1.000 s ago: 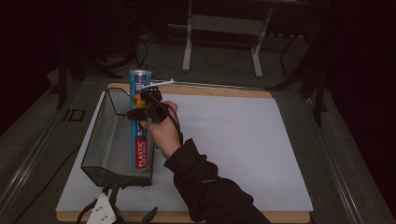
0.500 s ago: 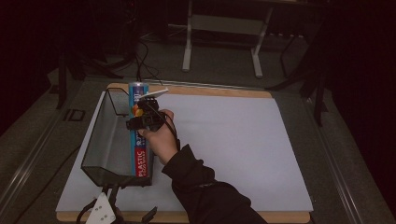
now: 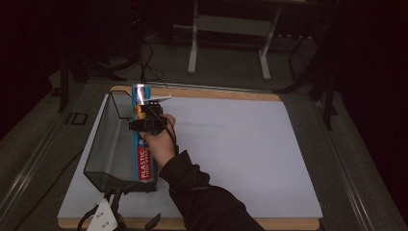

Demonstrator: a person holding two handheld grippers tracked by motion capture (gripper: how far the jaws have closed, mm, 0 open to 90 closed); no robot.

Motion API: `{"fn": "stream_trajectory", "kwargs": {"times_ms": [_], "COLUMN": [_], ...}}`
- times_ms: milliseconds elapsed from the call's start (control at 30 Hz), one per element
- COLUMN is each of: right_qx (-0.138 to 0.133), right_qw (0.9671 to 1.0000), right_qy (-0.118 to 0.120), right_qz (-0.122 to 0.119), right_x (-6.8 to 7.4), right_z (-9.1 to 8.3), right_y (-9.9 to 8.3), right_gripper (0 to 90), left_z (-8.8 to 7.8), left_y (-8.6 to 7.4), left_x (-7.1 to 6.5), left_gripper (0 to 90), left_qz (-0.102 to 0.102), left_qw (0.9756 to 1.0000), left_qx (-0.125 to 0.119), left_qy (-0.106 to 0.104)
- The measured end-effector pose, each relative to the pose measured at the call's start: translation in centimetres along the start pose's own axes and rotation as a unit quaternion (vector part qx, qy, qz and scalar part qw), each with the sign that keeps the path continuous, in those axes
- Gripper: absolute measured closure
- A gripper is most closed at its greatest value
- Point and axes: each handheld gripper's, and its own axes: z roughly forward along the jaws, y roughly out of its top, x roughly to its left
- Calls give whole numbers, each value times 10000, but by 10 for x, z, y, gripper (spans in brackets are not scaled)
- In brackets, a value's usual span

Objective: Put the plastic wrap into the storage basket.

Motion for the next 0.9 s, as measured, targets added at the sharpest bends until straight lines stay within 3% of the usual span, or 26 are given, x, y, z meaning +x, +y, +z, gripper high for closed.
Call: {"fn": "stream_trajectory", "kwargs": {"times_ms": [500,700,900], "right_qx": [282,305,288], "right_qw": [9990,9990,9992], "right_qy": [-67,-270,-261], "right_qz": [325,206,122], "right_x": [-12,-12,-13], "right_z": [32,39,40], "right_y": [8,8,8], "right_gripper": [317,316,309], "left_z": [-1,-1,0], "left_y": [0,-1,-1], "left_x": [1,2,1], "left_gripper": [27,27,27], "left_qz": [-53,-56,-56], "left_qw": [10000,10000,10000], "left_qx": [4,15,31], "left_qy": [-23,-37,-61]}}
